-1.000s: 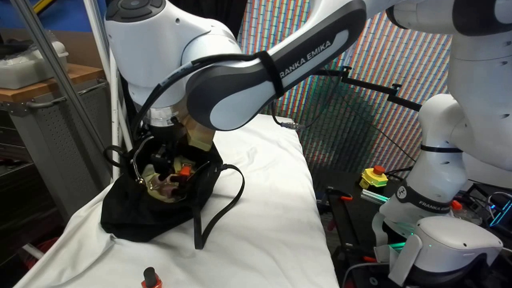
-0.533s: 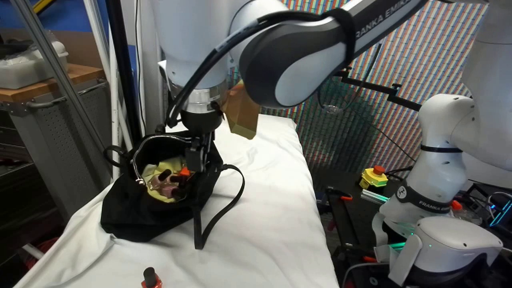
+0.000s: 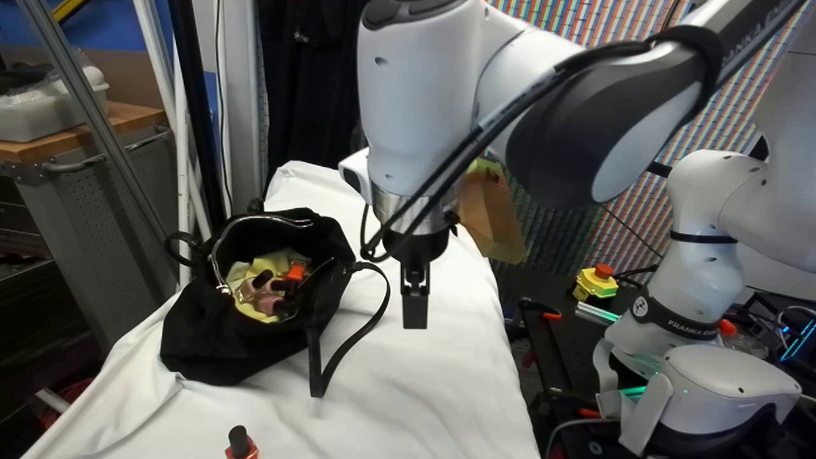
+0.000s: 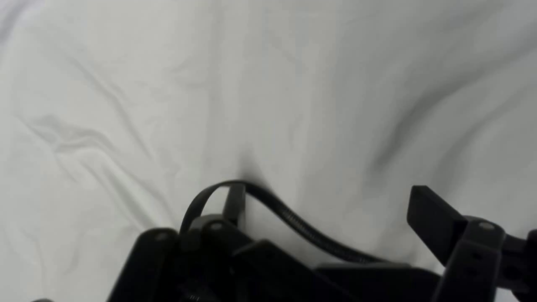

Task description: Put all the nail polish in the black bag

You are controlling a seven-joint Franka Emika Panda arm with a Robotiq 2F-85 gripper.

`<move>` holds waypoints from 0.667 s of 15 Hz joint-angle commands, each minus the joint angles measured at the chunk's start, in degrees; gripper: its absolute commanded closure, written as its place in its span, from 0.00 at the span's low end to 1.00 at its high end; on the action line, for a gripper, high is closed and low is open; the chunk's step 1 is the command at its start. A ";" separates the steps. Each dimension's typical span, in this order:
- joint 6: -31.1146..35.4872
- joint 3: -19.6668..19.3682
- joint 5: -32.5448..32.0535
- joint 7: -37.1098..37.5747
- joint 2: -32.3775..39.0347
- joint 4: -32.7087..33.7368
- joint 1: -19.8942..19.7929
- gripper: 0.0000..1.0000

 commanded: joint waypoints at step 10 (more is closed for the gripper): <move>8.03 7.89 1.82 -1.38 7.23 -7.91 3.96 0.00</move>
